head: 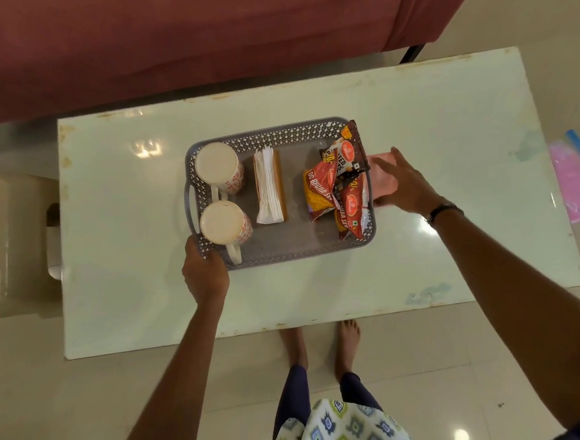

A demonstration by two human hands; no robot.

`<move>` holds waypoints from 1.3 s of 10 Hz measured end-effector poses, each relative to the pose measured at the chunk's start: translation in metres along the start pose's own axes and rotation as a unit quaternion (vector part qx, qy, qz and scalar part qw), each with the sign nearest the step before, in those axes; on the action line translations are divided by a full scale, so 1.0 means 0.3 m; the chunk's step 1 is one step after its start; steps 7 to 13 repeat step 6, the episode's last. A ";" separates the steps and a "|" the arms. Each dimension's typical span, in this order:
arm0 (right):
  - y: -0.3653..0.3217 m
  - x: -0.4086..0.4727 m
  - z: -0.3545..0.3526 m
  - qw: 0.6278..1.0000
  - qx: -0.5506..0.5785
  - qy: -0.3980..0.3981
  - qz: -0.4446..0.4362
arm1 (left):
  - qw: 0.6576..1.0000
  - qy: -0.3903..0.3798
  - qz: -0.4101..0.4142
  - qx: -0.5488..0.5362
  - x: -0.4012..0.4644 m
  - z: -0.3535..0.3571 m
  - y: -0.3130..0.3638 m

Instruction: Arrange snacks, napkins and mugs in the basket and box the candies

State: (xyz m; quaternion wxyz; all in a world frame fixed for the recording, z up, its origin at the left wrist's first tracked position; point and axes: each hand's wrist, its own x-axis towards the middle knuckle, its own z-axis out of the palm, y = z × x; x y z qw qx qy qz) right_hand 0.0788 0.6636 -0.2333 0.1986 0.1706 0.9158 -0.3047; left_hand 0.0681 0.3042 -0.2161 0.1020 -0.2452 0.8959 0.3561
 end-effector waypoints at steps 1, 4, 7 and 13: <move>0.021 -0.004 0.003 1.000 -0.004 -0.009 -0.026 | 1.000 -0.003 0.007 0.006 -0.003 -0.009 0.005; -0.074 -0.209 -0.093 0.999 -0.019 0.027 0.003 | 0.997 -0.032 0.073 0.025 -0.104 -0.180 0.167; -0.365 -0.344 -0.382 0.992 -0.050 0.094 -0.069 | 0.981 -0.023 0.191 0.019 -0.165 -0.411 0.488; -0.365 -0.344 -0.382 0.992 -0.050 0.094 -0.069 | 0.981 -0.023 0.191 0.019 -0.165 -0.411 0.488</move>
